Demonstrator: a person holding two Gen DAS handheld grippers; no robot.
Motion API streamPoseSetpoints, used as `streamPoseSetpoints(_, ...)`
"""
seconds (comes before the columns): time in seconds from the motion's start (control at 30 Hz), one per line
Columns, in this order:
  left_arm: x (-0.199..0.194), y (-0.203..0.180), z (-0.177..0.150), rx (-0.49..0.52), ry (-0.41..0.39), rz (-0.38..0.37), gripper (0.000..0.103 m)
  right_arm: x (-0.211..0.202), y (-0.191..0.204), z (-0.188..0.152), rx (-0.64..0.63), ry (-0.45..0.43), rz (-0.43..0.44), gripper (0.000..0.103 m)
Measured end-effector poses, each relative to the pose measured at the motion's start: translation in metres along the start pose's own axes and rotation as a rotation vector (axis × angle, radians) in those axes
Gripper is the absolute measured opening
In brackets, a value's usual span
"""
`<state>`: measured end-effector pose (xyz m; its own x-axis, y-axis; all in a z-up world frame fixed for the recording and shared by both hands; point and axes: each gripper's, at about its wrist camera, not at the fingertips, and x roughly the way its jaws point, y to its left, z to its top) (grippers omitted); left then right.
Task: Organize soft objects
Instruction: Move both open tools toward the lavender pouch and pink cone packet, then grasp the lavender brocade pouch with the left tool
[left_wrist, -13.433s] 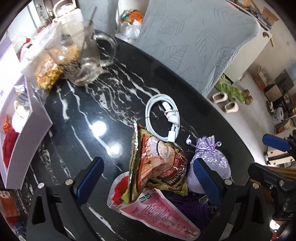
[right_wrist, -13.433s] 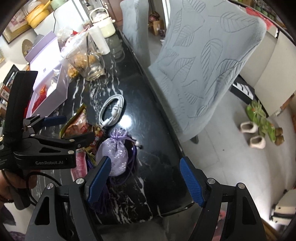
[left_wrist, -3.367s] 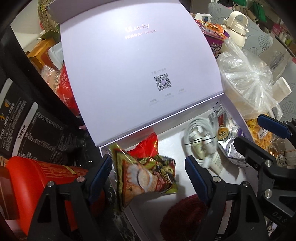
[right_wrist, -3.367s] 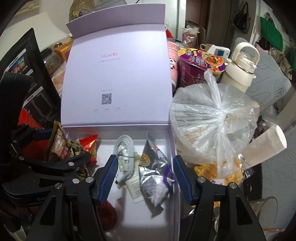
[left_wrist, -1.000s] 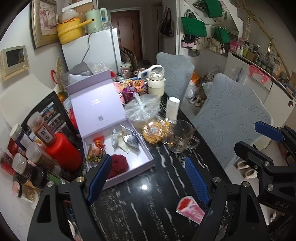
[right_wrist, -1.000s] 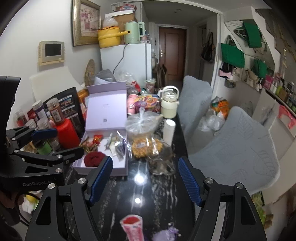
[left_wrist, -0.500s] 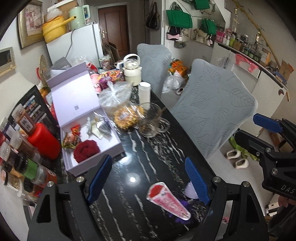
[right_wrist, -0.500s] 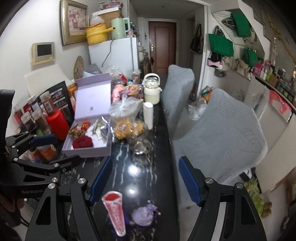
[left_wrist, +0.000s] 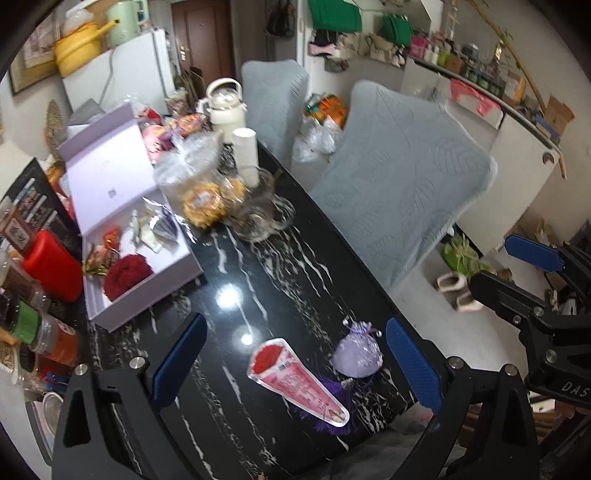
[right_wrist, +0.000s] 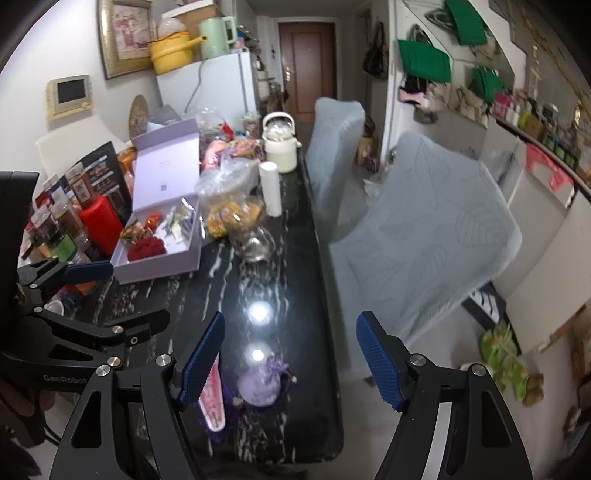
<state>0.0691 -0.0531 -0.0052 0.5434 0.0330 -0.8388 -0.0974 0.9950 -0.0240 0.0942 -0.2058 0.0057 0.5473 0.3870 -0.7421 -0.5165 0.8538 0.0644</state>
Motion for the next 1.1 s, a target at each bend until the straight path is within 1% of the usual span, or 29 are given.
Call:
streamPoseSetpoints(0.17,0.024,-0.010,-0.008,0.040,0.050,-0.023,0.099,0.011,-0.012,-0.019,0.045,0.045,-0.013,0.074)
streamPoseSetpoints(0.3,0.039,-0.016,-0.016,0.067,0.074,-0.038,0.099,0.018,-0.019,-0.031,0.073,0.069,-0.022,0.074)
streamPoseSetpoints(0.57,0.070,-0.024,-0.026,0.114,0.123,-0.043,0.099,0.037,-0.029,-0.057,0.151,0.132,-0.026,0.074)
streamPoseSetpoints(0.67,0.083,-0.026,-0.030,0.120,0.153,-0.078,0.099,0.047,-0.033,-0.067,0.185,0.166,-0.025,0.074)
streamPoseSetpoints(0.8,0.095,-0.031,-0.035,0.142,0.161,-0.109,0.099,0.056,-0.038,-0.081,0.233,0.191,-0.027,0.074)
streamPoseSetpoints(1.0,0.124,-0.048,-0.042,0.198,0.193,-0.178,0.099,0.067,-0.047,-0.099,0.291,0.237,-0.050,0.074)
streamPoseSetpoints(1.1,0.136,-0.057,-0.048,0.218,0.212,-0.196,0.099,0.072,-0.051,-0.107,0.302,0.263,-0.063,0.074)
